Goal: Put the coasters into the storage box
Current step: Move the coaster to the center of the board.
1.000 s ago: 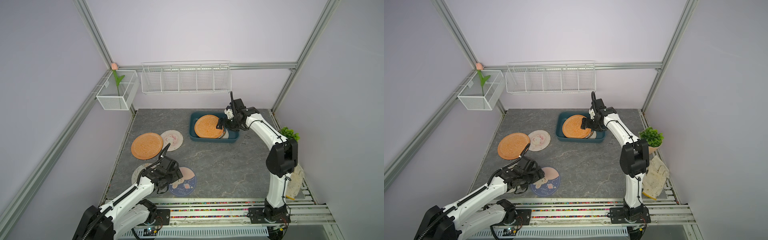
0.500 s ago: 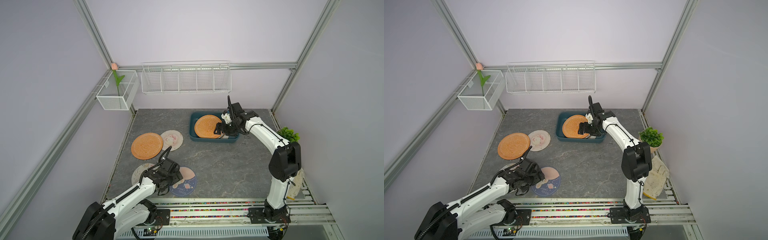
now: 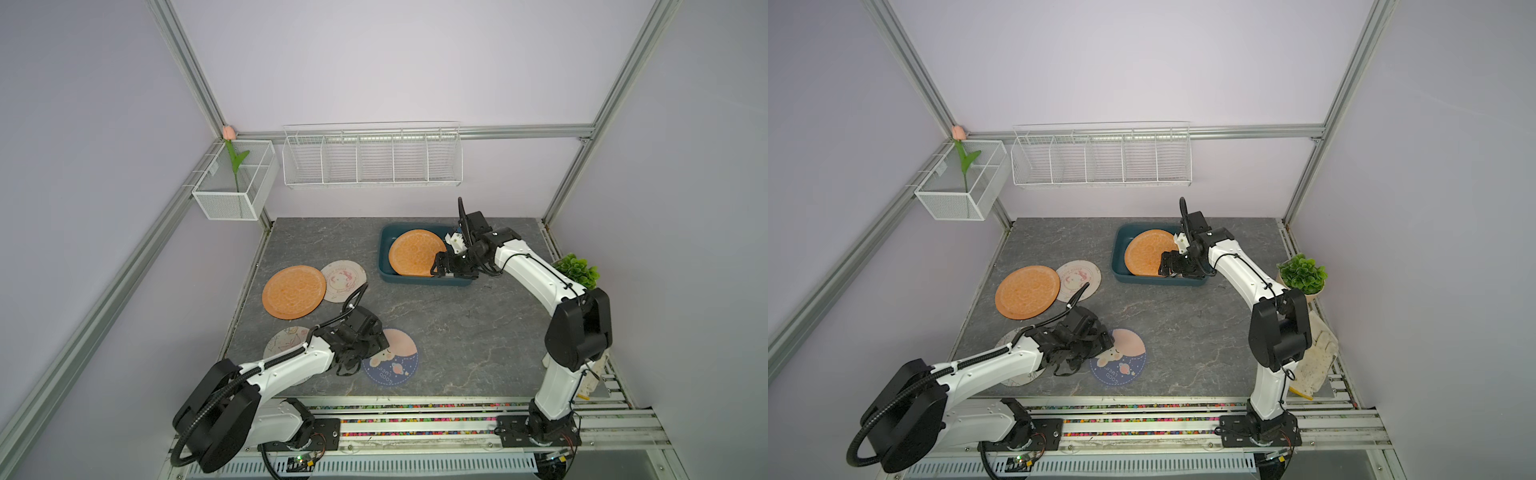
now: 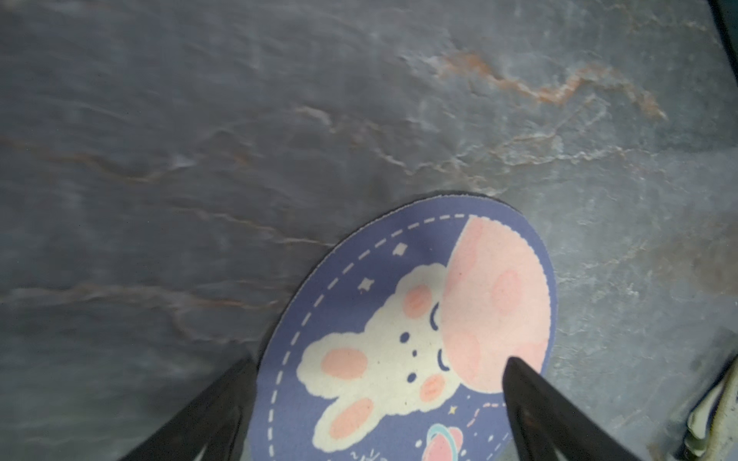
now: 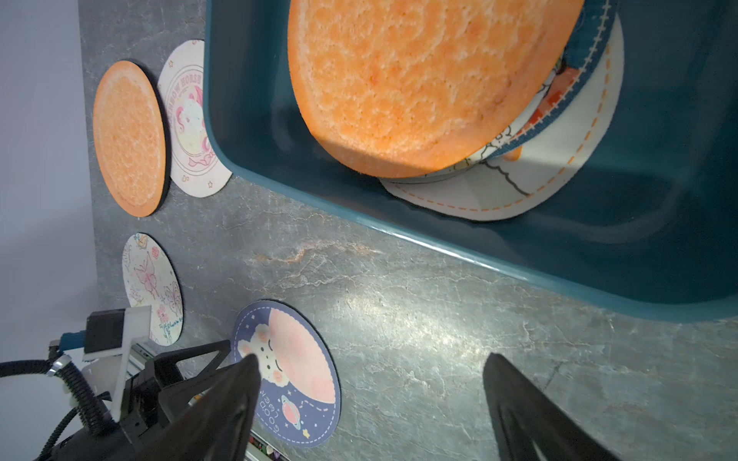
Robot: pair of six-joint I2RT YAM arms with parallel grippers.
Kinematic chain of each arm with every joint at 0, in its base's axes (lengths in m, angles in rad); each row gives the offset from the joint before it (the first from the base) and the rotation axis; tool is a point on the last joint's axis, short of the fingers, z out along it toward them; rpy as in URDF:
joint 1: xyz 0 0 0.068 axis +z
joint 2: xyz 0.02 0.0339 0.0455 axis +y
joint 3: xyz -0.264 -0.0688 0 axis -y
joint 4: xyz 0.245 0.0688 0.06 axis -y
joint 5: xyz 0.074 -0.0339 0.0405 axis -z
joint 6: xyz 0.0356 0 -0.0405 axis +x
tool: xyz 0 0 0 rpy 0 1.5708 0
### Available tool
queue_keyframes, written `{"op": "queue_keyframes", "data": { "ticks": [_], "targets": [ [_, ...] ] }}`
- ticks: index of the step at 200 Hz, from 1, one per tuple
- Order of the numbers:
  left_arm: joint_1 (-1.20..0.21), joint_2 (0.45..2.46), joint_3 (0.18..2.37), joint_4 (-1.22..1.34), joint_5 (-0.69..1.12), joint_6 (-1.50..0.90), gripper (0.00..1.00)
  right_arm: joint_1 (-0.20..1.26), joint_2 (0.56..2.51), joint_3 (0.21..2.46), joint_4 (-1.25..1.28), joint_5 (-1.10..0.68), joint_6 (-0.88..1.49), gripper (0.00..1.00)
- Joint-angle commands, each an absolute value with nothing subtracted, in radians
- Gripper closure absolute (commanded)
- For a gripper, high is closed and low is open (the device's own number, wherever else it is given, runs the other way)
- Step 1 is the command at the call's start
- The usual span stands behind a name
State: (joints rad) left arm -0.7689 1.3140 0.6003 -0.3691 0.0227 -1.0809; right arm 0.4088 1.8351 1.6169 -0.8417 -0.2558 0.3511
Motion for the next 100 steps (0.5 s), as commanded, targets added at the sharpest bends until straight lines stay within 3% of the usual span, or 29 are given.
{"op": "queue_keyframes", "data": {
  "ticks": [1,29,100],
  "targets": [
    [-0.813,1.409,0.645,-0.326,0.082,-1.094,0.04,0.414,1.776,1.570,-0.826,-0.265,0.355,0.11],
    [-0.847,1.481,0.721,-0.358,0.078,-1.051,0.04,0.414,1.735,1.513,-0.822,-0.273,0.359,0.11],
    [-0.848,1.430,0.736,-0.495,0.029,-0.975,0.07,0.442,1.598,1.277,-0.784,-0.365,0.418,0.08]
  ]
}}
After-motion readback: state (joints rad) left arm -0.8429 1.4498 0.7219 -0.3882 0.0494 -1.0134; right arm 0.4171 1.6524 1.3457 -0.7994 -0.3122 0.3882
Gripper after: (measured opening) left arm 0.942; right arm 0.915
